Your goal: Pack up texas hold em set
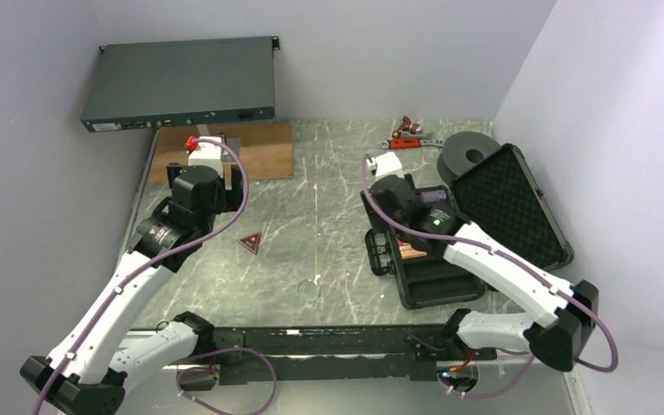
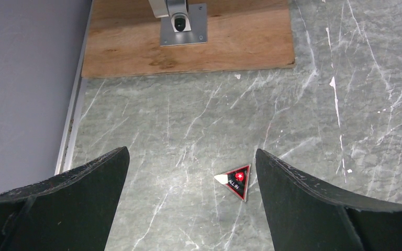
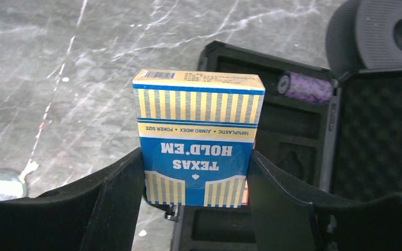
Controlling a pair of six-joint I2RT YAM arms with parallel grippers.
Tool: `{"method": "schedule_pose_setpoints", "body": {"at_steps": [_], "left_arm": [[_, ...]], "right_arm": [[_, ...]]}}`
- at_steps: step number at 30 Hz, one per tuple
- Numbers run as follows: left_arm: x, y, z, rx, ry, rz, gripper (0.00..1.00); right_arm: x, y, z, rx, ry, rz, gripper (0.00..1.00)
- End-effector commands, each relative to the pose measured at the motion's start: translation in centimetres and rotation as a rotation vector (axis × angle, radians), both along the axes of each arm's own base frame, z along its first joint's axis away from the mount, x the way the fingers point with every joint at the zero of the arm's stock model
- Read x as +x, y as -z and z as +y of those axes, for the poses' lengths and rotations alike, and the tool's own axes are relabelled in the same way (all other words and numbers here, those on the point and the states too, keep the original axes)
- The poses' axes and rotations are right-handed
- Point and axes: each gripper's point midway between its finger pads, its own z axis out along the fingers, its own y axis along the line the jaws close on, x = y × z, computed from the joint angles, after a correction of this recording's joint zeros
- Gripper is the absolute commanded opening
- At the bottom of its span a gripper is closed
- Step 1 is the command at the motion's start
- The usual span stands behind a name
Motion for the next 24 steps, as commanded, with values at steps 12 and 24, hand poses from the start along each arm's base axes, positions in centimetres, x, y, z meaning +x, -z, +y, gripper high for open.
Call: {"method": "schedule_pose_setpoints", "body": {"at_steps": [12, 24], "left_arm": [[0.3, -0.6, -0.9, -0.031, 0.037, -0.027, 0.97], [0.3, -0.6, -1.1, -0.039, 0.052, -0.026, 0.97]], "right_arm": [[2.2, -2.2, -6.3, 0.016, -0.003, -0.279, 0.46], [4.5, 1.4, -11.4, -0.016, 0.034, -0.159, 0.1]]}}
